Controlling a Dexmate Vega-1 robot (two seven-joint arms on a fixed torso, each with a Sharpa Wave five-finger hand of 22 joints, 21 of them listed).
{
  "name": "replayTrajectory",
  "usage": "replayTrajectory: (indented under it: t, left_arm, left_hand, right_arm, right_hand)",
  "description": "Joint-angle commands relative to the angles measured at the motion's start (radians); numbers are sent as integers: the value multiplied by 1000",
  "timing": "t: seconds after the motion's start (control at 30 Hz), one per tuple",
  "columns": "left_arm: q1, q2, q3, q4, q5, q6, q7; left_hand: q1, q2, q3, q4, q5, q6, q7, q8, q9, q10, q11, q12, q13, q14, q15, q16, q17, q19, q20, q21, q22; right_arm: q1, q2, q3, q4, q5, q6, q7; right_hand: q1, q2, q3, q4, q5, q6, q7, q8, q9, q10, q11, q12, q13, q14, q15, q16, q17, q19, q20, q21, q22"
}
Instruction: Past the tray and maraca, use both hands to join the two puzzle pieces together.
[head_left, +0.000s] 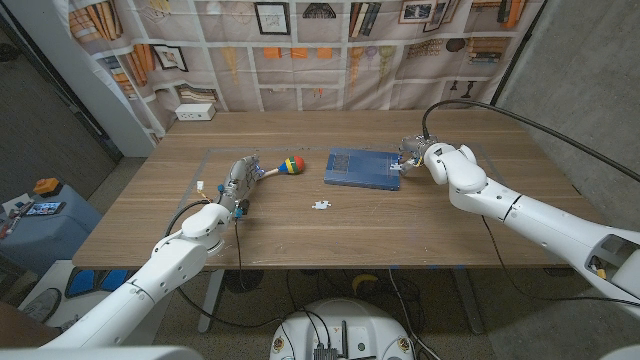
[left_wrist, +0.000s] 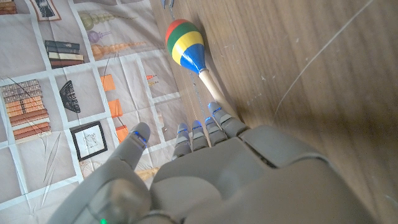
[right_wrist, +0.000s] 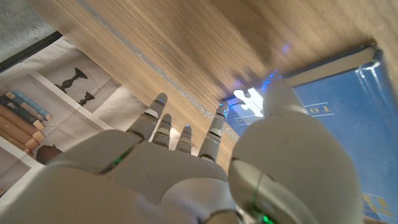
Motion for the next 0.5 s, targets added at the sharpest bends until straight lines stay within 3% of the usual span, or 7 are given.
replayTrajectory:
  t: [0.03,0.5]
  left_arm:
    - [9,2,-3,-9,-3,2,7]
    - [8,1,-1,-6,-7,4,1]
  left_hand:
    - [-7,79,9,1,3,6,-2,-3,2,5,2,-2,2,7,-1,-1,4,4,5,-1,1]
    - [-6,81,9,0,3,6,-1,-2,2,4,0,-2,2,7,-2,-1,4,3,5,-1,1]
  right_arm:
    - [9,12,-10,22,-9,4,11]
    - [2,19,-12,39,-11,-6,-27]
  right_hand:
    - [-4,-3,-8,0,9,-4,0,-4,2,-10,2,0,4,-6,3,0,2,-7,-2,-5,5]
    - [-3,10,-9,1,14,23,2,4,2,11,-10,12,4,9,-10,5,4,5,-12,2,5]
